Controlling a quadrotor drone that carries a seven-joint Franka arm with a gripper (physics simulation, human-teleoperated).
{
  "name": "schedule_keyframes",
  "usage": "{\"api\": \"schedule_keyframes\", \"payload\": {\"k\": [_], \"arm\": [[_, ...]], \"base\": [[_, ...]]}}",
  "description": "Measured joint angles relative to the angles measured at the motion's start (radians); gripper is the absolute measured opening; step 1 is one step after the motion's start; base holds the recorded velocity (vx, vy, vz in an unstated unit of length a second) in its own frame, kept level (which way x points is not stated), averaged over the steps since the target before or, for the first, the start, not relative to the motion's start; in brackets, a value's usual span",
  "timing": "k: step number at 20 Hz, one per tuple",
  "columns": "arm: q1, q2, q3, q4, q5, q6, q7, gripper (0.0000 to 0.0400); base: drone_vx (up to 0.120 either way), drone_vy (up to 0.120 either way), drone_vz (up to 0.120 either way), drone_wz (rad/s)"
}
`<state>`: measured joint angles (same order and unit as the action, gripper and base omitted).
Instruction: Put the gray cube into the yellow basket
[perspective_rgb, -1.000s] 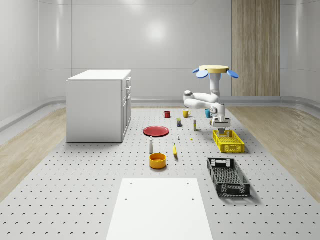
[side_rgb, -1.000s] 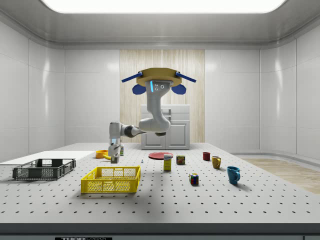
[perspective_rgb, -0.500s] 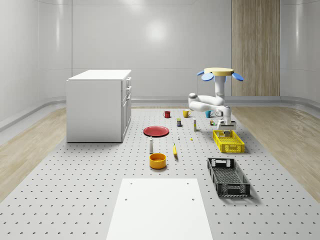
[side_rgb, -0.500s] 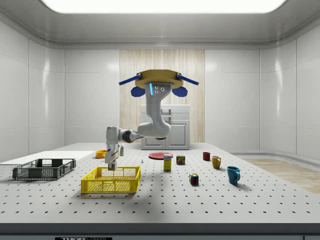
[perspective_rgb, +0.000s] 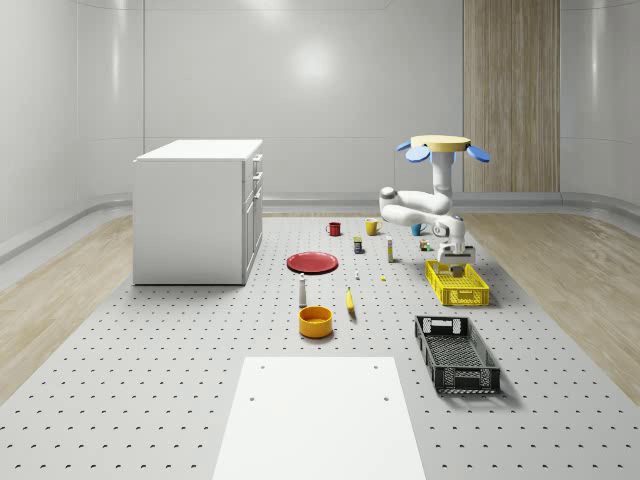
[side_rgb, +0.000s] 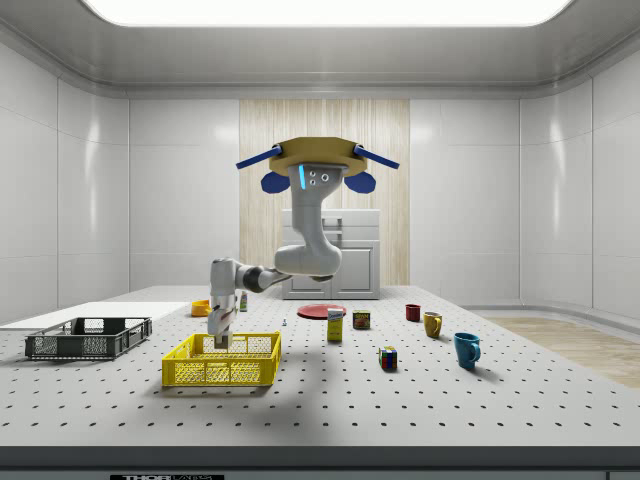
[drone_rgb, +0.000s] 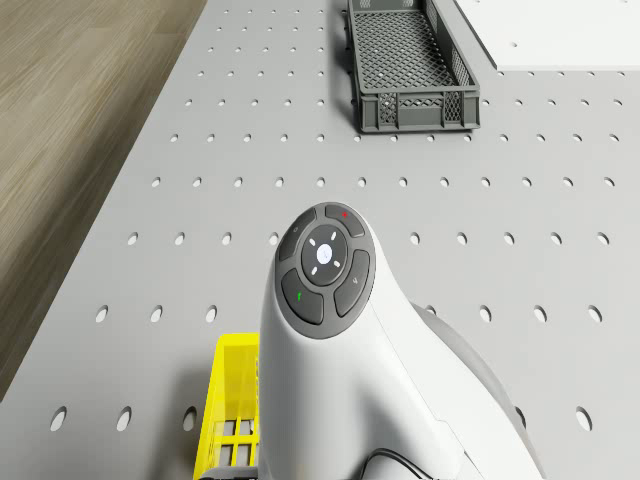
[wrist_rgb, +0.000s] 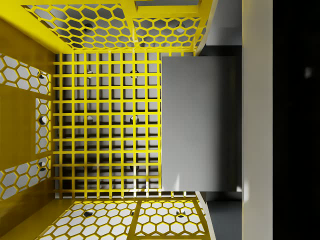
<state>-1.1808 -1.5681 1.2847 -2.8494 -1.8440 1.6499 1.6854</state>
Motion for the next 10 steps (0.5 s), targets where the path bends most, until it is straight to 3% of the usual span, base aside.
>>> {"api": "schedule_keyframes", "payload": {"k": [7, 10], "arm": [[-0.019, 0.005, -0.094, 0.028, -0.089, 0.031, 0.001, 0.0250], [-0.023, 0.009, -0.116, 0.036, -0.111, 0.037, 0.001, 0.0329]], "base": [[0.000, 0.000, 0.000, 0.000], [0.000, 0.000, 0.000, 0.000]]}}
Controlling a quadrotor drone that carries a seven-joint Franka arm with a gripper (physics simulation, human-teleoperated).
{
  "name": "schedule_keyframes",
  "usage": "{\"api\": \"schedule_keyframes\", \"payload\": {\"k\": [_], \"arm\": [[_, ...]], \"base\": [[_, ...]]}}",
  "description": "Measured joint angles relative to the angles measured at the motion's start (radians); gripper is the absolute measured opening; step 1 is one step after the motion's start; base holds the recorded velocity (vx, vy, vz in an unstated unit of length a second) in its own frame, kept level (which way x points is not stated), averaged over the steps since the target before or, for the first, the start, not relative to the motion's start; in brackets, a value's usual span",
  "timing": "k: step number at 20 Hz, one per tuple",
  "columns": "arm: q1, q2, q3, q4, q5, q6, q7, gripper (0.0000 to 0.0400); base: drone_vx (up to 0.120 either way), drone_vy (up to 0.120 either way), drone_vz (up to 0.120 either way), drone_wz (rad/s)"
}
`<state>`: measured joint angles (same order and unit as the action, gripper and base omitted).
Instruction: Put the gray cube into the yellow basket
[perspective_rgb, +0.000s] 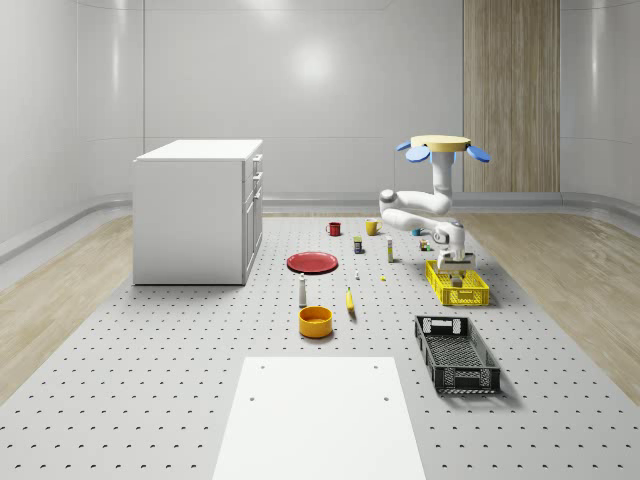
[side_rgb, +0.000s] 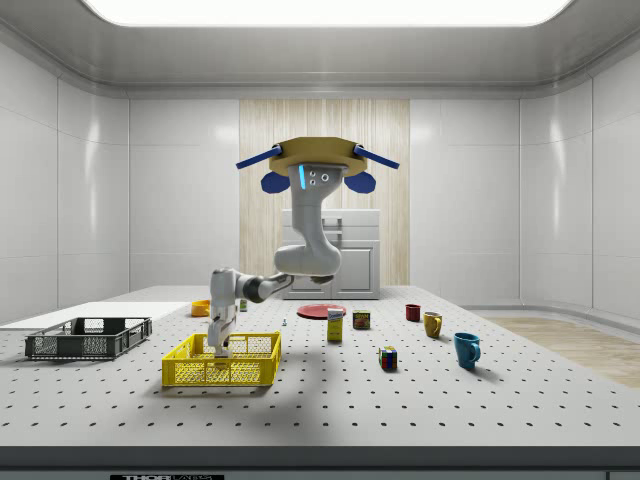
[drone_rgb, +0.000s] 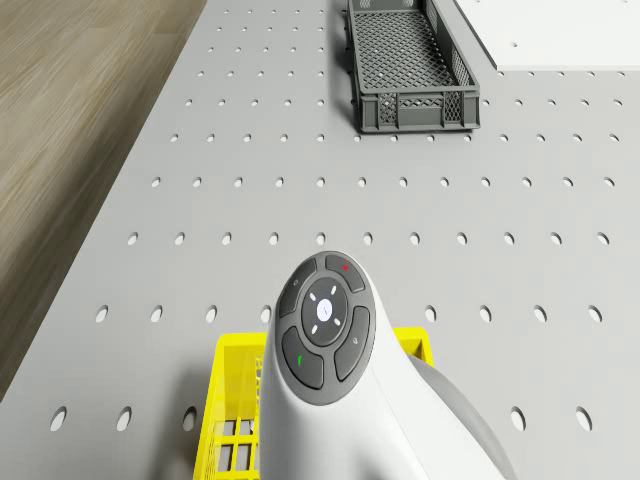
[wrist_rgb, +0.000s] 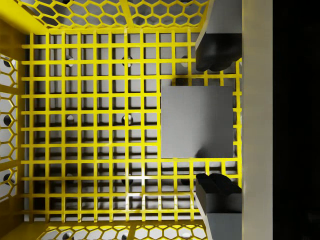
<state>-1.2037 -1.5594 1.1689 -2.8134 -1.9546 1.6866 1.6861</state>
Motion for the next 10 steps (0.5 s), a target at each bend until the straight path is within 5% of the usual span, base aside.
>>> {"api": "schedule_keyframes", "payload": {"k": [10], "arm": [[0.018, 0.009, 0.059, -0.022, 0.052, -0.033, -0.004, 0.0394]], "base": [[0.000, 0.000, 0.000, 0.000]]}}
